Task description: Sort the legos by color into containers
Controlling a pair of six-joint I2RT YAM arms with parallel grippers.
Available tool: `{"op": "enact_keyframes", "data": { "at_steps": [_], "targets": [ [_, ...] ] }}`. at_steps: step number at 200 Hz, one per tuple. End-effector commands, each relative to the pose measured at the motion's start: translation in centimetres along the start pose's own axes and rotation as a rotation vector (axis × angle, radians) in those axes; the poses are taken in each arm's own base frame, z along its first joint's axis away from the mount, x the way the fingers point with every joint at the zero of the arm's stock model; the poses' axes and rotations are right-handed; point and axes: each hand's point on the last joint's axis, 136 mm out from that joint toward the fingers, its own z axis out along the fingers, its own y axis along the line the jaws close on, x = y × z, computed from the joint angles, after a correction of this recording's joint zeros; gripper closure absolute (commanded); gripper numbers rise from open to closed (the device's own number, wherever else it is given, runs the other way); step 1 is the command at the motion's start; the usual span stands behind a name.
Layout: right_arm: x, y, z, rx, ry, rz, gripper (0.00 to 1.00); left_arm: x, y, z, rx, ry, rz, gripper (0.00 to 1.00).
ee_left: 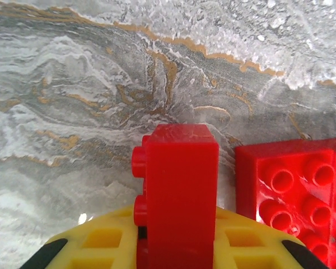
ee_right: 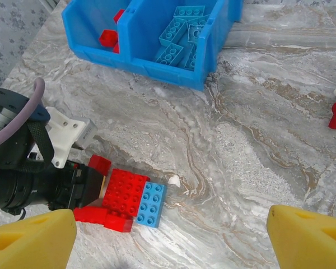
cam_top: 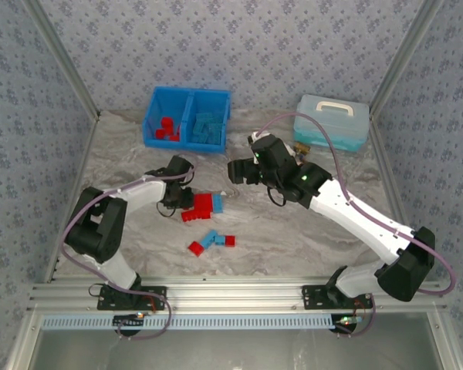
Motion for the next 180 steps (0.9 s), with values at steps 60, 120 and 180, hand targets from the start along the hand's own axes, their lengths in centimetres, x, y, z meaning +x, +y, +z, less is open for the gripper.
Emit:
{"op": "enact_keyframes", "data": {
  "at_steps": [60,120,180],
  "targets": [
    [0.5,-0.9,-2.3,0.019,-0.026,0.095,0.0,-18.8,3.4,-12.3,-0.015,-0.399,-0.047,0.81],
    [1.4,-1.6,-4.6,0.028,-0.046,0.127,0.0,-30.2,5.3,-8.0,-0.033,-0.427,-0.094,0.81],
    [2.0,-2.4,-6.8,0.055,-0.068,0.135,0.0,-35.0,4.0,-6.1,0.03,-0.454,-0.083,0.54]
  ]
}}
